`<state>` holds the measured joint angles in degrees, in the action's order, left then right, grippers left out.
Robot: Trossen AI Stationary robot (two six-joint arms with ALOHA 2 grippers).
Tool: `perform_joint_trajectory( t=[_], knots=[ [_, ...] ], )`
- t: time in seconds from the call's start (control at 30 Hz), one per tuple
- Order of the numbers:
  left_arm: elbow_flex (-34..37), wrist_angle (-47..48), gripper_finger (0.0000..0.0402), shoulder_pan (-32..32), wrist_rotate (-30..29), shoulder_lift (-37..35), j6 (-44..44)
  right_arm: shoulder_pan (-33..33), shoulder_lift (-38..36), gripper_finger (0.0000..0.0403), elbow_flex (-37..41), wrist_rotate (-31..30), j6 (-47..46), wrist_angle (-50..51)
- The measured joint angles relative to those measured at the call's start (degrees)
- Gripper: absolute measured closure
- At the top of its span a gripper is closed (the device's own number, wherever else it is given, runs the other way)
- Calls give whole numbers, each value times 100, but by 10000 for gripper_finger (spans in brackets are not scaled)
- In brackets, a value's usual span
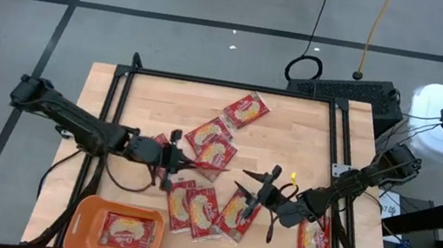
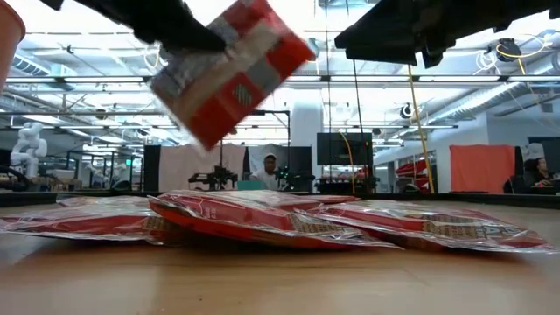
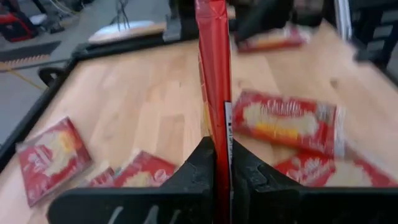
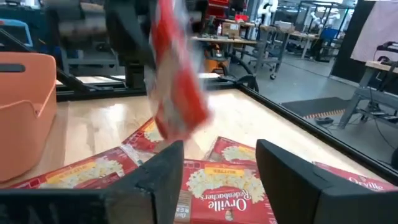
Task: Sort popcorn bags into baskets
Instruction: Put the popcorn bag into the orange bin
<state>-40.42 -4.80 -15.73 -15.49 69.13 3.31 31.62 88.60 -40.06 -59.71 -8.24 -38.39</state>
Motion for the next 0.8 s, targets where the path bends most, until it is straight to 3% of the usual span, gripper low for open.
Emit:
perform_joint_trajectory(
  t=[0.17,0.33,0.53,0.67,0.8],
  knots=[
    [0,-649,364,-71,-15,-488,159,-229,58,202,156,839,-224,-333],
    [0,-1779,380,-88,-9,-530,565,-461,417,205,254,1797,26,-1840],
    [3,-2886,372,-143,84,-203,631,-627,1016,198,182,2110,1130,-3681],
    [0,-3831,366,-240,234,168,787,-891,1424,188,31,2678,1350,-4512],
    [0,-4343,372,-286,403,479,881,-1073,1641,186,-142,2836,1357,-4835]
  ],
)
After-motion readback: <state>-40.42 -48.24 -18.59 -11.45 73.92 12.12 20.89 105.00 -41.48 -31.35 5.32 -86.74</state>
